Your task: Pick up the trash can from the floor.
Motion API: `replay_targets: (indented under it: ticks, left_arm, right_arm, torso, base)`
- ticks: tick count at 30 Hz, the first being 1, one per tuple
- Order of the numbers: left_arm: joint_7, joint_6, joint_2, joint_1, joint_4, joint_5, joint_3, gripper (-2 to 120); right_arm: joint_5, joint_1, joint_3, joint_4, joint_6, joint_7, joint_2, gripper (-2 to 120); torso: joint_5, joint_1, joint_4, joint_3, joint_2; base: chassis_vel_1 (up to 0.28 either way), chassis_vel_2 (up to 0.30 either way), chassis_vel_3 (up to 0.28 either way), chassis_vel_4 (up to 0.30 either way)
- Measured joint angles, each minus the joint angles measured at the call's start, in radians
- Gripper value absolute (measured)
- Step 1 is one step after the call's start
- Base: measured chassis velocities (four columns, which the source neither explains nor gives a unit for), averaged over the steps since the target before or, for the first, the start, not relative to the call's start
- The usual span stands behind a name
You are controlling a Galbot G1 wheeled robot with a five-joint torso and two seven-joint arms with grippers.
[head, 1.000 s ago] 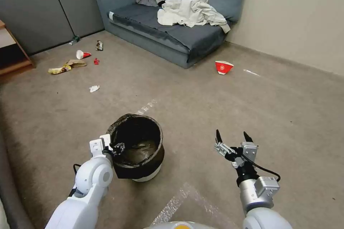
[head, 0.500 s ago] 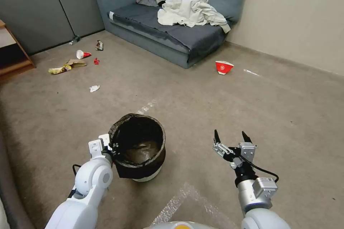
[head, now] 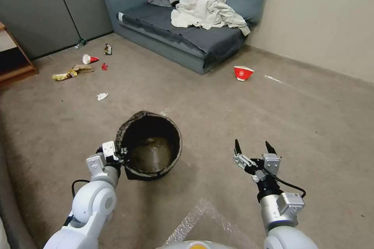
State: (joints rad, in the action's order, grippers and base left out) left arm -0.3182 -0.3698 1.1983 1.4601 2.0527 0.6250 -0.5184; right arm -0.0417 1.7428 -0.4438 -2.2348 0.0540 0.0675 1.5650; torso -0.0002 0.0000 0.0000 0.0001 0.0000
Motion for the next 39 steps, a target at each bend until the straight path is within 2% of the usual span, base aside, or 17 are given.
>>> replay_targets:
  ticks: [1, 4, 5, 8, 13, 14, 17, 39]
  left_arm:
    - [0.000, 0.000, 0.000, 0.000, 0.000, 0.000, 0.000, 2]
    - [0.103, 0.059, -0.007, 0.032, 0.047, -0.031, -0.027, 2]
    - [0.103, 0.059, -0.007, 0.032, 0.047, -0.031, -0.027, 2]
    - [0.144, 0.082, -0.007, 0.065, 0.110, -0.040, -0.055, 2]
    - [0.146, 0.085, 0.005, 0.108, 0.182, -0.066, -0.080, 2]
    - [0.147, 0.095, 0.014, 0.132, 0.210, -0.100, -0.087, 2]
    - [0.148, 0.102, 0.024, 0.151, 0.228, -0.124, -0.088, 2]
    - [0.144, 0.100, 0.043, 0.168, 0.236, -0.139, -0.085, 2]
  right_arm:
    - [0.000, 0.000, 0.000, 0.000, 0.000, 0.000, 0.000, 100]
    - [0.001, -0.001, 0.000, -0.001, 0.001, 0.000, 0.001, 100]
    - [0.001, -0.001, 0.000, -0.001, 0.001, 0.000, 0.001, 100]
    - [0.003, -0.003, 0.001, -0.001, 0.001, 0.000, 0.002, 100]
    - [0.004, -0.004, 0.001, -0.001, 0.005, 0.000, -0.002, 100]
    - [0.004, -0.005, 0.001, -0.001, 0.005, 0.000, -0.004, 100]
    - [0.004, -0.006, 0.001, -0.001, 0.006, 0.000, -0.005, 100]
    - [0.004, -0.003, 0.002, -0.018, 0.006, -0.001, -0.002, 100]
  torso:
    - [0.0000, 0.000, 0.0000, 0.000, 0.000]
    - [0.0004, 0.000, 0.0000, 0.000, 0.000]
    - [0.0004, 0.000, 0.0000, 0.000, 0.000]
    - [0.0002, 0.000, -0.0002, 0.000, 0.000]
    - [0.0002, 0.000, 0.0000, 0.000, 0.000]
    - [0.0003, 0.000, 0.0000, 0.000, 0.000]
    - [0.0003, 0.000, 0.0002, 0.000, 0.000]
    - [0.0002, 0.000, 0.0000, 0.000, 0.000]
  base:
    - [0.000, 0.000, 0.000, 0.000]
    - [0.000, 0.000, 0.000, 0.000]
    - [0.000, 0.000, 0.000, 0.000]
    - [0.000, 0.000, 0.000, 0.000]
    - [0.000, 0.000, 0.000, 0.000]
    - [0.000, 0.000, 0.000, 0.000]
    - [0.000, 0.000, 0.000, 0.000]
    - [0.000, 0.000, 0.000, 0.000]
